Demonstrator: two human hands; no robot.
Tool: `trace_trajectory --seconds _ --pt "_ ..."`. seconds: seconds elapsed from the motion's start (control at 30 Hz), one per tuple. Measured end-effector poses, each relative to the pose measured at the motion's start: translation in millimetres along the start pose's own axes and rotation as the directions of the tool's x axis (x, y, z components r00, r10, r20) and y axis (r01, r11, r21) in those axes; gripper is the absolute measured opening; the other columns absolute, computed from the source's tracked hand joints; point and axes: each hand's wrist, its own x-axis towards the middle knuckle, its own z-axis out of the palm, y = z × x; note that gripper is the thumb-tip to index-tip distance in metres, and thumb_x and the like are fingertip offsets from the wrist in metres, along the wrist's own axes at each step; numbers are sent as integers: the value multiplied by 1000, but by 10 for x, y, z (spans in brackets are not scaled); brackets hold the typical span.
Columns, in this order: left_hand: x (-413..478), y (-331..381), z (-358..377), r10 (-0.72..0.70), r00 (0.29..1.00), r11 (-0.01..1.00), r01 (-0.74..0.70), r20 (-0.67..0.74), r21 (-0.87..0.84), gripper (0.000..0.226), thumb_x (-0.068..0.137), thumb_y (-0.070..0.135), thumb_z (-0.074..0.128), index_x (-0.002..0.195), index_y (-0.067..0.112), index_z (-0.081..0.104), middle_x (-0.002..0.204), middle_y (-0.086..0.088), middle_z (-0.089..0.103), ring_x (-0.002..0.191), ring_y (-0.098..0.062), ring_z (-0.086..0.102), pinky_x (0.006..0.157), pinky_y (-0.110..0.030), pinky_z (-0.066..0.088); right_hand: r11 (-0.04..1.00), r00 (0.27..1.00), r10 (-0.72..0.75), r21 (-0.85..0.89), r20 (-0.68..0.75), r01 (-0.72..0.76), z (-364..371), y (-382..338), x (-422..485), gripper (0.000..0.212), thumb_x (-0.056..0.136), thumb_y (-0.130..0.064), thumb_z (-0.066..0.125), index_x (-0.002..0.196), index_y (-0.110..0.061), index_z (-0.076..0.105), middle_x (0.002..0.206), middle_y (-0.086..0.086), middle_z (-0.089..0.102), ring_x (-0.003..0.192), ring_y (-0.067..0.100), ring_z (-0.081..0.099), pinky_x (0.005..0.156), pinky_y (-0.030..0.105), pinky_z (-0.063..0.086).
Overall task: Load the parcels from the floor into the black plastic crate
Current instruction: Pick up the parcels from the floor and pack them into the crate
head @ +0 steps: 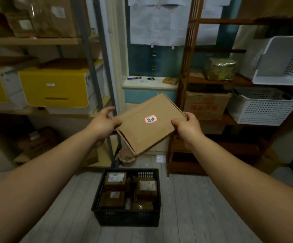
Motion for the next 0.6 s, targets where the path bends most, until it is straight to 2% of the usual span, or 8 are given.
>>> trace_trajectory --seconds 0.07,0.17,0.23,0.3,0.43,0.5,0.6 --pt "61 -199 -114 -94 994 990 86 -60 -116 60 87 6 62 139 19 33 122 -13 55 92 -23 63 65 -30 53 995 996 79 69 -39 -76 201 191 -21 49 92 -9 56 138 -18 38 120 5 51 82 11 54 52 19 44" --pt "150 -597 -146 -208 978 977 209 25 -45 56 88 10 61 137 18 36 108 -9 61 85 -24 66 64 -34 57 980 982 176 108 -63 -169 467 527 -17 48 94 -11 55 137 -19 36 121 5 51 86 15 56 56 23 49" --pt "241 -841 -121 -242 969 970 242 41 6 59 89 10 59 141 19 34 112 -9 61 90 -29 67 72 -40 56 979 978 202 42 -54 -200 590 753 36 51 93 -13 57 138 -20 34 125 6 50 99 21 58 68 29 54" --pt "393 -1038 -102 -250 968 968 250 38 13 62 89 6 58 144 20 32 117 -9 60 96 -30 65 81 -45 55 975 978 200 -85 -54 -204 663 941 148 53 92 -16 59 138 -19 35 128 6 50 108 23 55 79 33 53" --pt "797 -1339 -98 -256 966 965 255 23 56 66 89 2 55 145 24 29 127 -7 56 109 -24 58 91 -45 52 933 986 166 -325 1 -157 826 1306 536 54 90 -18 61 139 -18 38 129 5 52 106 20 53 78 30 47" --pt "1004 -1491 -87 -275 961 956 275 -11 100 64 90 2 52 145 25 28 123 -4 56 104 -21 57 88 -42 53 911 983 157 -398 95 -107 956 1509 749 58 89 -18 61 141 -20 35 125 -1 52 107 18 52 83 30 44" --pt "1316 -1783 -81 -292 954 926 300 -71 229 64 90 3 52 145 26 29 125 -4 54 103 -21 55 85 -41 53 894 960 186 -441 207 -78 1209 1855 990 58 89 -15 62 140 -22 37 118 -1 52 100 14 49 78 27 42"
